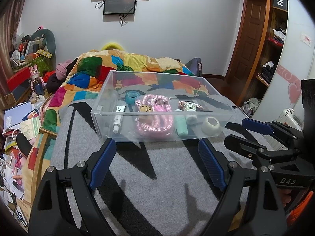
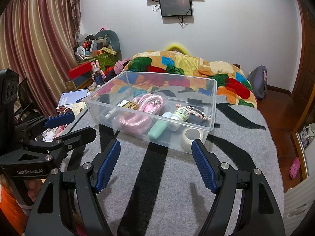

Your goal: Organize objects

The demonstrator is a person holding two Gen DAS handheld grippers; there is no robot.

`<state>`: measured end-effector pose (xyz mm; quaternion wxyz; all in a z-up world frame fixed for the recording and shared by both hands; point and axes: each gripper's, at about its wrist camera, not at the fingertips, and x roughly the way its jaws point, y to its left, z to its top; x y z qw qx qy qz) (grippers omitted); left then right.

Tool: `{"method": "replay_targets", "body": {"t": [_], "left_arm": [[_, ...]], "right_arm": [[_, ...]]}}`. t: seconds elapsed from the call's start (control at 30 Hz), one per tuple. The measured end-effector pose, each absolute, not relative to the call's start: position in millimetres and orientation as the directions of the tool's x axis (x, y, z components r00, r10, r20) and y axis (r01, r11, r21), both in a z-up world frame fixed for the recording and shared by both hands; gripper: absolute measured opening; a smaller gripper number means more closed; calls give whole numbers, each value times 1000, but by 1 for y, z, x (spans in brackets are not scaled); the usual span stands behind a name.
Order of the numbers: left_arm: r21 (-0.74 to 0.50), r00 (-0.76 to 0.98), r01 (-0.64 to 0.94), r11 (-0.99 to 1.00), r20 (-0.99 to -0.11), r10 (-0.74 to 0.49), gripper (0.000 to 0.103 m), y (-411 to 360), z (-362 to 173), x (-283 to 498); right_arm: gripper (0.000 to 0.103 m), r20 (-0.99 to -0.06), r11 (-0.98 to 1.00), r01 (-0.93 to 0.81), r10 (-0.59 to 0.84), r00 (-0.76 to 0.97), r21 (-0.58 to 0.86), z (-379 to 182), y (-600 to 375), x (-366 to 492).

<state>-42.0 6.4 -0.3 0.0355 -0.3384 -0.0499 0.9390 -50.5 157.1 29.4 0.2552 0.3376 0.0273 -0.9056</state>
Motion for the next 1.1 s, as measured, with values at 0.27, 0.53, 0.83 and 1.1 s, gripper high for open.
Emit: {"method": "replay_targets", "body": {"t": [0.27, 0.53, 0.83, 1.1], "left_arm": [[-118, -768, -33, -992, -632, 101, 86, 6, 0, -42], [-120, -767, -36, -992, -633, 104, 86, 8, -1, -42], [-130, -762, -50, -990, -636, 123, 86, 9, -3, -42], [-149, -749, -38, -988, -651, 127, 86, 7, -6, -44]], "right_arm": [[72, -626, -868, 480, -444, -641, 124, 29, 157, -51], [72, -626, -868, 480, -444, -641, 125, 29, 157, -51], [72, -626, -869, 479, -444, -641, 125, 28, 158, -51], [72, -628, -869, 478, -444, -639, 128, 26, 159, -50]]}}
